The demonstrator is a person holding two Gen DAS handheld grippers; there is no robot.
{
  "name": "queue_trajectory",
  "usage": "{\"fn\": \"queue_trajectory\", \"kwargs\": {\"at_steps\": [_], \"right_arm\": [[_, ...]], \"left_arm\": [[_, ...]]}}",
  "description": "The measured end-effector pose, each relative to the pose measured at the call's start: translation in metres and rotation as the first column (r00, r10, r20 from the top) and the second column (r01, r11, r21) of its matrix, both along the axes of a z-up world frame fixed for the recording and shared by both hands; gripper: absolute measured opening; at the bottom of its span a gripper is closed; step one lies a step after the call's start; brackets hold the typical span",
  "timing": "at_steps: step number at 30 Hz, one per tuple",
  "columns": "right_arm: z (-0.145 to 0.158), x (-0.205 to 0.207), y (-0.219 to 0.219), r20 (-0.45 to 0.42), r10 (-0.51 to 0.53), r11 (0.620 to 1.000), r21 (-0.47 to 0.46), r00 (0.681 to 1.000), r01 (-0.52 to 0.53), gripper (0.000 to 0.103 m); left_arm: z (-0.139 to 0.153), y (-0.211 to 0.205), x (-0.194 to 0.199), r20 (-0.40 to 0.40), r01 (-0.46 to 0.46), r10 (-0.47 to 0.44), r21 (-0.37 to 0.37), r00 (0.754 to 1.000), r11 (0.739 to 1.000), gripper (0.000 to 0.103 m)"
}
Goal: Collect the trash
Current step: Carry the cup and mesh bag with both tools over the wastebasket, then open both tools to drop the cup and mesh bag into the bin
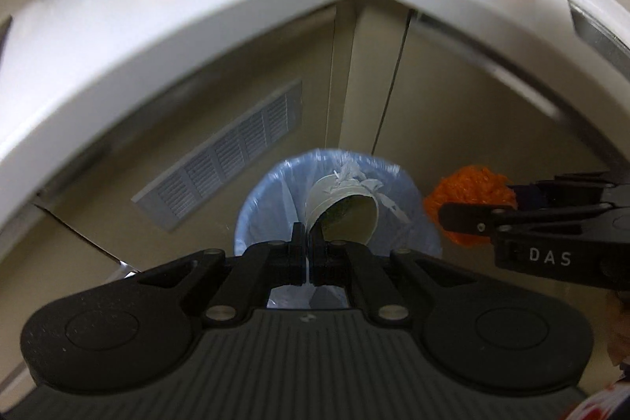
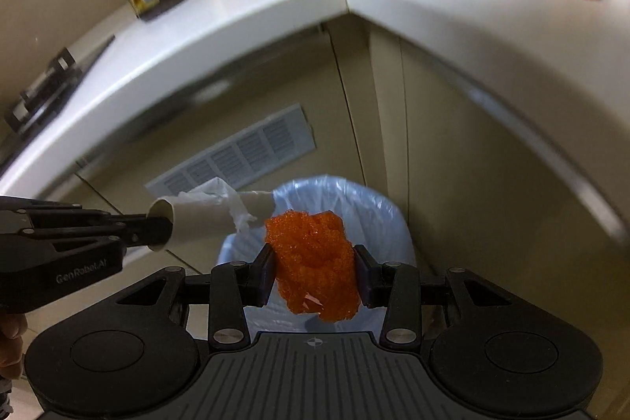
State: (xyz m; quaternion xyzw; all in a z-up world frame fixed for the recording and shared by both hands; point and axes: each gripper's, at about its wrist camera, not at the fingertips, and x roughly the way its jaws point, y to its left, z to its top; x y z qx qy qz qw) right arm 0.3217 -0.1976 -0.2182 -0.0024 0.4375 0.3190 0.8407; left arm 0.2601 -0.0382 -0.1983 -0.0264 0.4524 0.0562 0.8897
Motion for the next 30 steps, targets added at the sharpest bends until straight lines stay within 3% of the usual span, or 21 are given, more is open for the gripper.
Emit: {"fn": "queue_trajectory", "kwargs": {"at_steps": [9, 15, 22, 27, 30], "right_arm": [[-0.060, 0.022, 0.018, -0.041, 0.015, 0.999, -0.040, 0.999, -0.016, 0.041], [-0.082, 0.034, 0.030, -0.069, 0.004, 0.998, -0.061, 0.998, -0.008, 0.041], [-0.093, 0.045, 0.043, -0.089, -0.007, 0.997, -0.076, 0.996, 0.000, 0.041], [-0.093, 0.048, 0.043, -0.094, -0.023, 0.997, -0.082, 0.995, 0.015, 0.041], [-0.093, 0.048, 0.043, -0.098, -0.030, 0.996, -0.088, 0.995, 0.021, 0.041]], "left_arm": [[-0.066, 0.014, 0.030, -0.118, 0.000, -0.004, -0.034, 0.993, 0.999, 0.002], [-0.104, 0.025, 0.053, -0.186, -0.003, -0.008, -0.059, 0.983, 0.998, 0.002], [-0.120, 0.034, 0.070, -0.233, -0.008, -0.014, -0.093, 0.972, 0.996, 0.005], [-0.118, 0.037, 0.071, -0.230, -0.006, -0.020, -0.112, 0.973, 0.994, 0.016], [-0.113, 0.040, 0.066, -0.223, -0.010, -0.017, -0.119, 0.975, 0.993, 0.016]]}}
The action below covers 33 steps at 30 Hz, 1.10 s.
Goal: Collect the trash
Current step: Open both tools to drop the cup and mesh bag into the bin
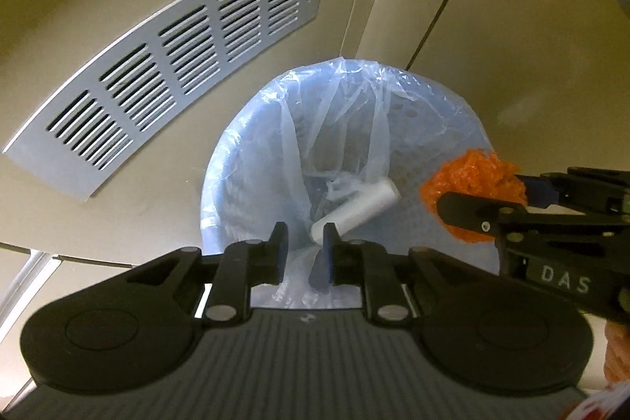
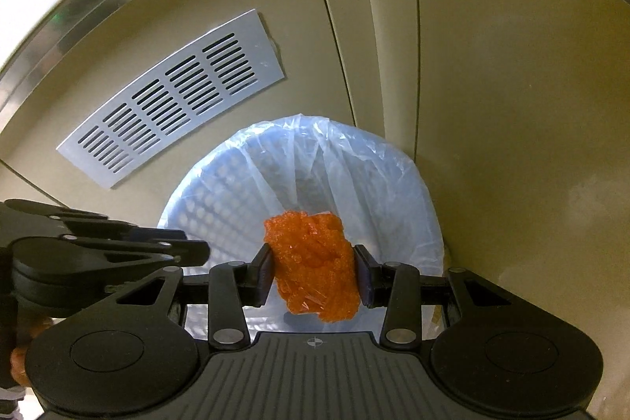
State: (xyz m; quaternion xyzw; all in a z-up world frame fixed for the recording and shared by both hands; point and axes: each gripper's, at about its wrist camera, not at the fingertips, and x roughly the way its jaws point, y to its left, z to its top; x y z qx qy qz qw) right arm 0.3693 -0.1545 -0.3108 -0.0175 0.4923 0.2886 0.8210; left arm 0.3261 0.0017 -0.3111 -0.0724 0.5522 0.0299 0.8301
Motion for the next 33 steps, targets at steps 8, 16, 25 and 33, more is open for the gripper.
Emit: {"fn": "queue_trajectory", "kwargs": {"at_steps": [8, 16, 25, 33], "right_arm": [[-0.010, 0.002, 0.006, -0.022, 0.008, 1.000, -0.017, 1.000, -0.009, 0.043], [-0.009, -0.005, 0.015, 0.023, 0.048, 0.998, -0.032, 0.999, -0.048, 0.066], [-0.006, -0.011, 0.015, 0.010, 0.040, 0.998, -0.047, 0.999, -0.039, 0.068], [0.009, -0.021, 0.011, 0.014, 0.016, 0.999, -0.045, 1.000, -0.015, 0.069]], "left_arm": [[0.013, 0.005, -0.006, 0.018, 0.024, -0.024, 0.007, 1.000, 1.000, 0.017], [0.013, 0.009, -0.008, 0.013, 0.024, -0.024, -0.002, 1.000, 1.000, 0.019], [0.012, 0.011, -0.013, 0.018, 0.032, -0.032, -0.008, 0.999, 0.999, 0.023], [0.024, 0.009, -0.017, 0.033, 0.050, -0.050, -0.009, 0.998, 0.999, 0.024]]}}
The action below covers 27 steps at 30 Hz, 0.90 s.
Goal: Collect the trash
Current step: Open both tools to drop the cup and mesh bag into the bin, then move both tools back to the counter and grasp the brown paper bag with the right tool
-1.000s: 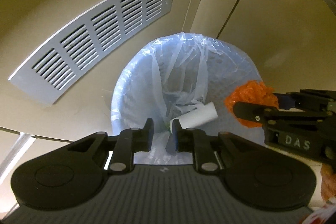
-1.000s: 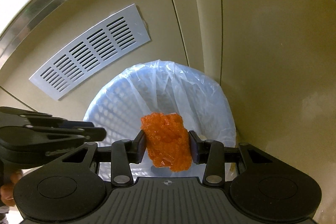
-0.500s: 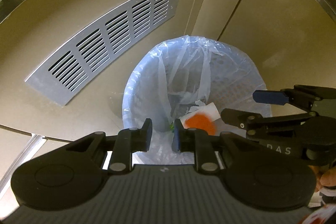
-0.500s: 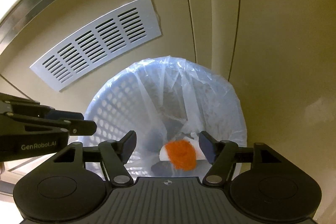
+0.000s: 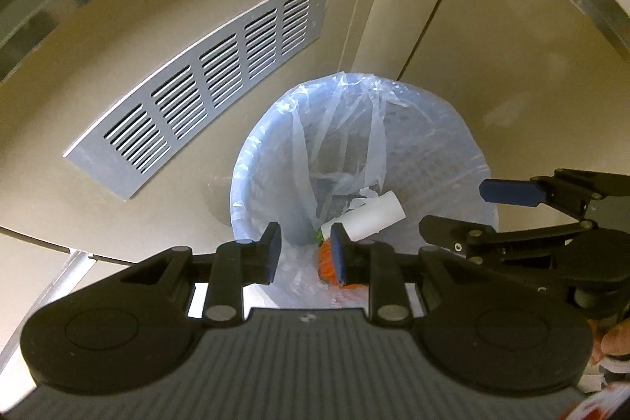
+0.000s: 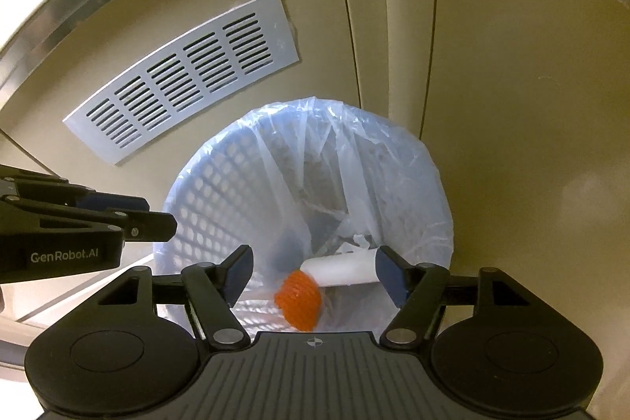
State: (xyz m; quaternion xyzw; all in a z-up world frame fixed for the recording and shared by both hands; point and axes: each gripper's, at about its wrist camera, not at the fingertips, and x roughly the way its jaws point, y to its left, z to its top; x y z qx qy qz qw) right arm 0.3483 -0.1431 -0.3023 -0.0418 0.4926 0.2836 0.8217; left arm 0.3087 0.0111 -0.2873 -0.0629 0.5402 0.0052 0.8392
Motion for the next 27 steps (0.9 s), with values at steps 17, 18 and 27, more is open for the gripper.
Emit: {"fn": "queue_trajectory", "kwargs": {"at_steps": [17, 18, 27], "right_arm": [[0.087, -0.038, -0.018, 0.059, -0.109, 0.993, 0.046, 0.992, 0.107, 0.069], [0.094, -0.042, -0.020, 0.063, -0.120, 0.992, 0.051, 0.991, 0.117, 0.069], [0.161, -0.073, -0.039, 0.144, -0.235, 0.969, 0.115, 0.961, 0.219, 0.069]], "left_arm": [[0.068, 0.002, -0.031, 0.073, 0.081, -0.081, 0.002, 0.994, 0.997, 0.029], [0.074, 0.002, -0.033, 0.084, 0.091, -0.092, 0.006, 0.992, 0.996, 0.029], [0.136, 0.007, -0.045, 0.215, 0.154, -0.149, -0.008, 0.965, 0.988, 0.030]]}}
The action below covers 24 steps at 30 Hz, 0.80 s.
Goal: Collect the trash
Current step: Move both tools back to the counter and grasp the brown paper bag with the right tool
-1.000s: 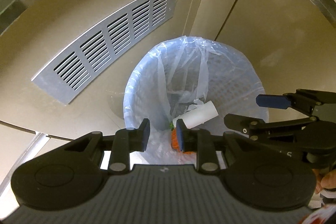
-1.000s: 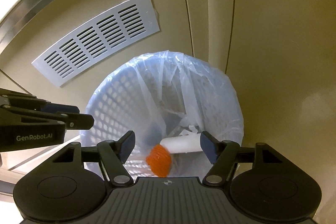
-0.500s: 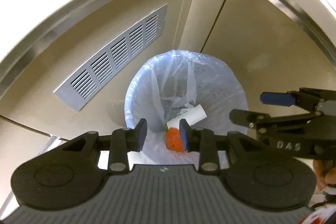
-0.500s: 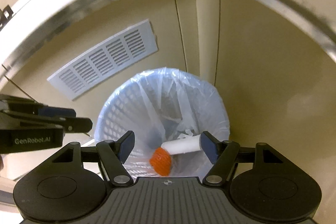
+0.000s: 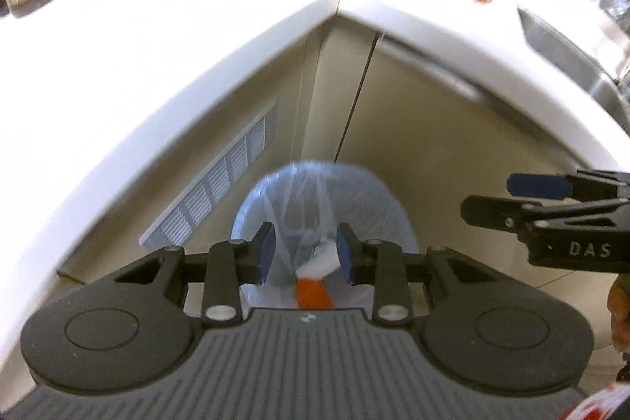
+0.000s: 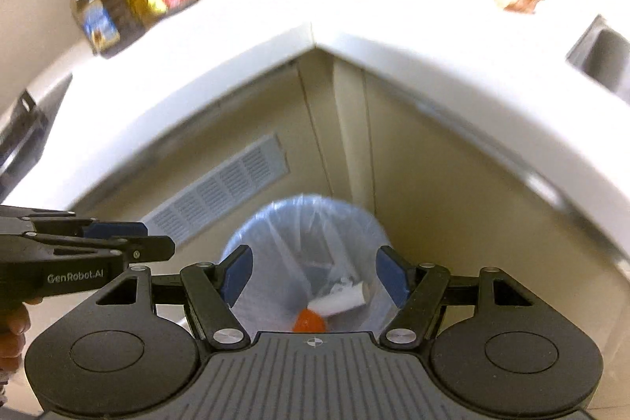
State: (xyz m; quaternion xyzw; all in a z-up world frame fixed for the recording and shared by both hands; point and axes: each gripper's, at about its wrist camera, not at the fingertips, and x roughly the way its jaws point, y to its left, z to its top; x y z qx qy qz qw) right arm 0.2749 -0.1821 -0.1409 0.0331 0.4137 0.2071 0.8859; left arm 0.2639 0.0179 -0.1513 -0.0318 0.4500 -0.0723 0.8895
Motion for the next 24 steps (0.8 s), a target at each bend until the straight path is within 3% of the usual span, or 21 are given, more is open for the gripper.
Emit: {"fn": "queue_trajectory", "kwargs": {"at_steps": [12, 24], "right_arm": [[0.052, -0.023, -0.011, 0.115, -0.102, 0.995, 0.021, 0.988, 0.100, 0.069], [0.075, 0.033, -0.069, 0.209, -0.197, 0.980, 0.013, 0.958, 0.198, 0.069]], "left_arm": [[0.062, 0.002, 0.008, 0.174, 0.037, -0.036, -0.003, 0.984, 0.999, 0.035], [0.089, -0.020, 0.043, 0.265, 0.018, -0.024, 0.025, 0.964, 1.000, 0.037]]}}
